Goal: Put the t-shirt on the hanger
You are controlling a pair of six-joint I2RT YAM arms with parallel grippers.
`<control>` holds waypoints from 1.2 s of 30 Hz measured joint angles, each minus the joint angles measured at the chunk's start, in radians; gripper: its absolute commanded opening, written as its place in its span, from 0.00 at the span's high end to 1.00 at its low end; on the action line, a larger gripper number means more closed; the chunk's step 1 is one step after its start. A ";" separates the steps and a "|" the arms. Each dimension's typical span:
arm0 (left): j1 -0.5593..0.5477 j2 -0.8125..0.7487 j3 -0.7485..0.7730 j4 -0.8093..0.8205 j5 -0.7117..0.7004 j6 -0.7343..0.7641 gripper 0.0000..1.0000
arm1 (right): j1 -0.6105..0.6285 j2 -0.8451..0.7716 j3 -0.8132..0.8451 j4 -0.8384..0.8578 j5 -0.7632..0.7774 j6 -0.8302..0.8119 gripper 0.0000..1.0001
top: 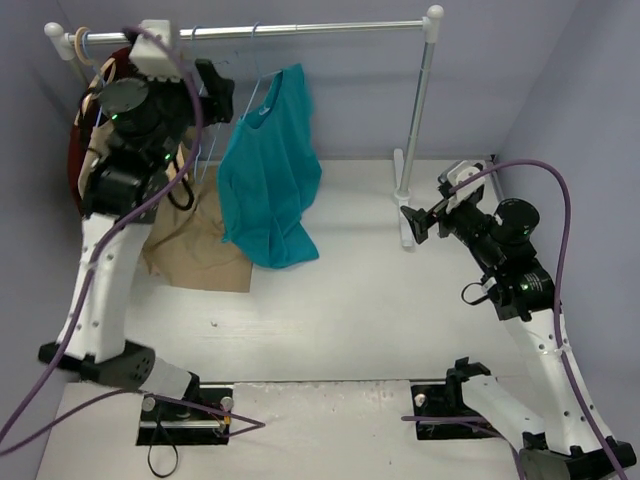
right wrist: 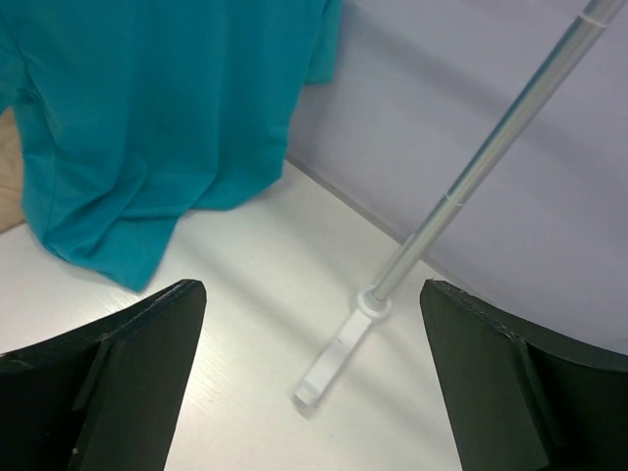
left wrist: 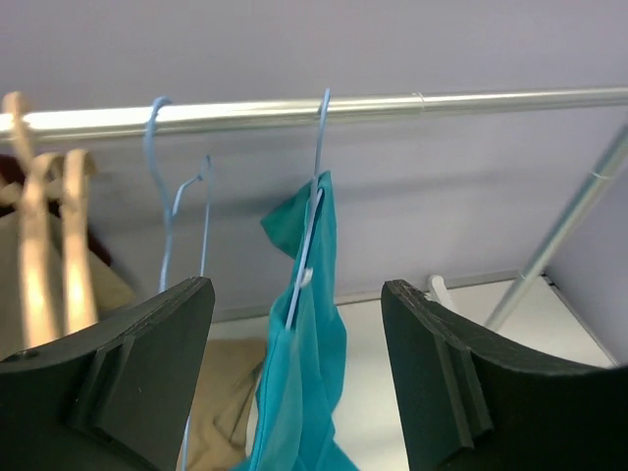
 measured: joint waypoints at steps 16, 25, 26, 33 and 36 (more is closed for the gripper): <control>-0.045 -0.768 -0.882 -0.430 -0.071 -0.110 0.31 | 0.000 -0.300 -0.100 -0.143 0.253 0.182 0.00; -0.047 -0.999 -0.901 -0.665 -0.229 -0.106 0.31 | 0.000 -0.473 -0.153 -0.270 0.311 0.275 0.00; -0.047 -1.007 -0.875 -0.683 -0.245 -0.100 0.31 | 0.001 -0.483 -0.153 -0.277 0.323 0.282 0.00; -0.047 -1.030 -0.847 -0.747 -0.311 -0.083 0.31 | 0.015 -0.524 -0.152 -0.334 0.439 0.340 0.00; -0.047 -1.049 -0.875 -0.752 -0.319 -0.102 0.31 | 0.015 -0.537 -0.145 -0.359 0.484 0.365 0.00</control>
